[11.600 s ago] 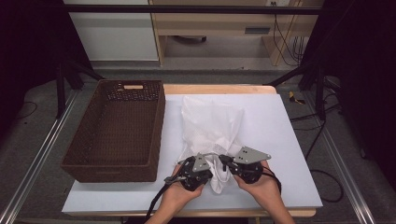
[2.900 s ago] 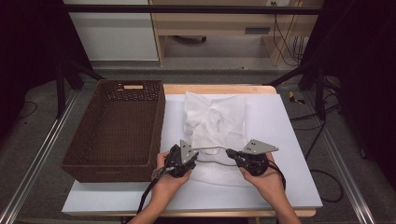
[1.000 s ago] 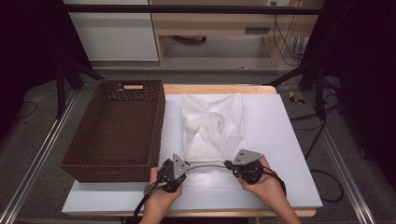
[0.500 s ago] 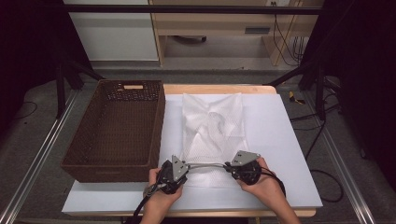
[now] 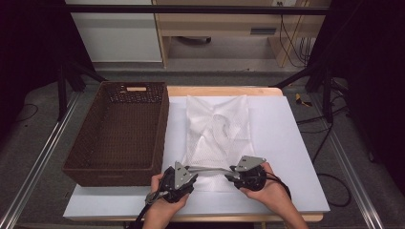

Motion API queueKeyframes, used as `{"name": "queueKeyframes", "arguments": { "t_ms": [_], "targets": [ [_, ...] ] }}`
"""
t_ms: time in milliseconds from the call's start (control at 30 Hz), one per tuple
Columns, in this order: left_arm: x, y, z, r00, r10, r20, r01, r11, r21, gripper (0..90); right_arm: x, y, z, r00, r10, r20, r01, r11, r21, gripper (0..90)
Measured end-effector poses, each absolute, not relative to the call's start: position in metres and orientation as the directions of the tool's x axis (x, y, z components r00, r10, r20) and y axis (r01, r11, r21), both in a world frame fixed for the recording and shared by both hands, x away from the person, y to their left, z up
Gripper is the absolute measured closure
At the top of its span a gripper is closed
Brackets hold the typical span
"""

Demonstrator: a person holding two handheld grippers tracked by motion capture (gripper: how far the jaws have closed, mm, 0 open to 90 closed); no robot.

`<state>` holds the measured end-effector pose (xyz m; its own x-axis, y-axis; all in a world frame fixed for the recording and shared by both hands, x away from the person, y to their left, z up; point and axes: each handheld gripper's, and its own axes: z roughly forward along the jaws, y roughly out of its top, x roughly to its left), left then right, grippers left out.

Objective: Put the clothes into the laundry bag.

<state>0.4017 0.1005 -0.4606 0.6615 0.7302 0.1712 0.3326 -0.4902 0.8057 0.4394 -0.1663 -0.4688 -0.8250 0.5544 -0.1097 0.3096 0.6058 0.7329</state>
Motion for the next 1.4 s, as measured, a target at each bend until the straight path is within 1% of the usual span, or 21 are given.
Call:
{"name": "queueKeyframes", "arguments": {
  "t_ms": [100,133,333,467,600,700,800,1000,1200,1333,1400],
  "targets": [
    [0.402,0.101,-0.459,0.661,0.733,0.164,0.325,-0.476,0.817,54.0,0.439,-0.166,-0.468,-0.816,0.567,-0.111,0.31,0.592,0.744,49.7],
    [0.401,0.101,-0.459,0.659,0.735,0.156,0.326,-0.466,0.822,52.8,0.439,-0.167,-0.468,-0.814,0.57,-0.114,0.308,0.59,0.746,48.6],
    [0.401,0.099,-0.459,0.662,0.738,0.136,0.331,-0.45,0.83,48.1,0.44,-0.168,-0.463,-0.796,0.595,-0.111,0.311,0.561,0.767,29.4],
    [0.401,0.099,-0.459,0.66,0.741,0.122,0.338,-0.438,0.833,43.9,0.441,-0.168,-0.461,-0.791,0.603,-0.098,0.326,0.553,0.766,21.5],
    [0.401,0.099,-0.458,0.661,0.741,0.118,0.334,-0.431,0.838,40.9,0.441,-0.169,-0.458,-0.792,0.604,-0.088,0.327,0.541,0.775,18.1],
    [0.401,0.098,-0.457,0.669,0.731,0.132,0.323,-0.446,0.835,38.5,0.442,-0.17,-0.456,-0.786,0.613,-0.084,0.325,0.524,0.787,16.0],
    [0.402,0.097,-0.457,0.673,0.731,0.114,0.326,-0.431,0.841,36.7,0.442,-0.172,-0.453,-0.775,0.627,-0.076,0.327,0.501,0.801,14.6],
    [0.402,0.097,-0.456,0.681,0.723,0.12,0.317,-0.439,0.841,31.9,0.443,-0.177,-0.45,-0.75,0.659,-0.064,0.336,0.462,0.821,12.9],
    [0.402,0.096,-0.455,0.69,0.713,0.122,0.31,-0.444,0.841,28.8,0.445,-0.179,-0.447,-0.72,0.692,-0.053,0.349,0.427,0.834,9.9],
    [0.402,0.094,-0.452,0.689,0.721,0.08,0.318,-0.399,0.86,28.4,0.445,-0.182,-0.443,-0.689,0.724,-0.045,0.353,0.389,0.851,8.2],
    [0.4,0.093,-0.448,0.698,0.711,0.084,0.303,-0.399,0.865,28.0,0.445,-0.184,-0.441,-0.672,0.74,-0.041,0.35,0.366,0.862,7.5]
  ]
}}
